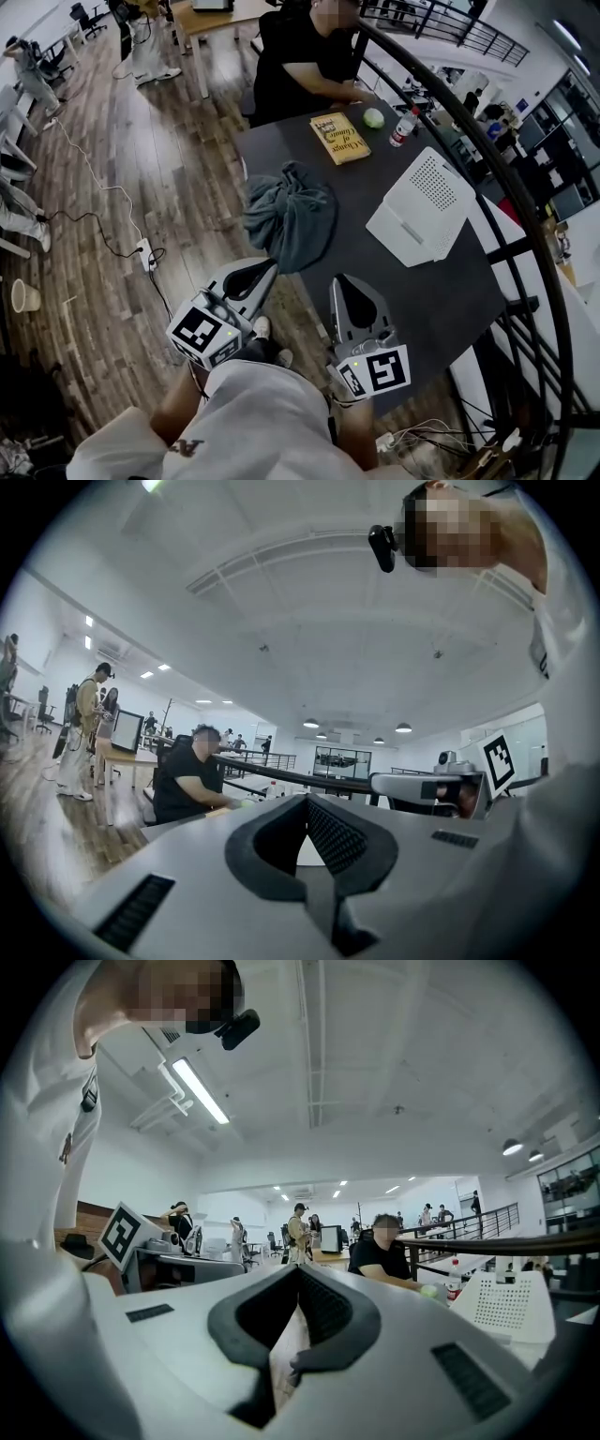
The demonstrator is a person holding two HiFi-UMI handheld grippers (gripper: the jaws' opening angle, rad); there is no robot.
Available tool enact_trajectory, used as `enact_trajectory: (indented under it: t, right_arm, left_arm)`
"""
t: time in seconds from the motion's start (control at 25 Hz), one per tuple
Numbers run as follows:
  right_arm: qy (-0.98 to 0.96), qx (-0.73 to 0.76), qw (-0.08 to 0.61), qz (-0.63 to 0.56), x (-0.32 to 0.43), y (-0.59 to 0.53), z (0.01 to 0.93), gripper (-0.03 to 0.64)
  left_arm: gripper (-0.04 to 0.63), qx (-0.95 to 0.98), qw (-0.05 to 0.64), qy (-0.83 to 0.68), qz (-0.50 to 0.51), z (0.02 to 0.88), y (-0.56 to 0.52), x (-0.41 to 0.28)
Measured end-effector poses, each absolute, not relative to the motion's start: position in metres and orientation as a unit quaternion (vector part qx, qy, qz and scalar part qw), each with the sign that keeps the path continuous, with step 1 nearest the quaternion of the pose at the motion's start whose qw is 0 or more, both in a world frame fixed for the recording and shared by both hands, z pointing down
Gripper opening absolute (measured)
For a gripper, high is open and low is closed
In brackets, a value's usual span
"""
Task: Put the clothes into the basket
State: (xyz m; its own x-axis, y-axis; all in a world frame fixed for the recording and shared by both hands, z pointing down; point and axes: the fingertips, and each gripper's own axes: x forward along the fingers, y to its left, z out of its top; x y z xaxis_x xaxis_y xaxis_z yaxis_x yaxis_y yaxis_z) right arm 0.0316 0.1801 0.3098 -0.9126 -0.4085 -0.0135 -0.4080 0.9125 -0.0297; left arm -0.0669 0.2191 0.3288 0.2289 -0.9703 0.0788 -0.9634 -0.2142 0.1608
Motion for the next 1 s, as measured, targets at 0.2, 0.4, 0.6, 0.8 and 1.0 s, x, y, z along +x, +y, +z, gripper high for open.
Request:
enact_trajectory:
  t: [0.2,0.4,0.6,0.8,1.0]
  right_arm:
    - [0.977,-0.215,-0.007,-0.014,0.001,0.161,0.317,0.020]
    - [0.973,-0.229,-0.023,-0.016,-0.025,0.143,0.324,0.020]
    - [0.970,-0.239,-0.040,-0.014,-0.043,0.132,0.332,0.020]
    - [0.967,-0.247,-0.056,-0.019,-0.049,0.112,0.343,0.020]
    - [0.967,-0.245,-0.061,-0.026,-0.053,0.088,0.356,0.020]
  left_arm:
    - [0.005,0.782,0.095,-0.615,-0.023,0.336,0.198,-0.096]
    - [0.005,0.788,0.100,-0.607,-0.023,0.345,0.180,-0.124]
    - [0.005,0.795,0.110,-0.596,-0.021,0.356,0.165,-0.140]
    - [0.005,0.798,0.120,-0.591,-0.020,0.364,0.148,-0.147]
    - [0.005,0.796,0.126,-0.593,-0.006,0.376,0.130,-0.152]
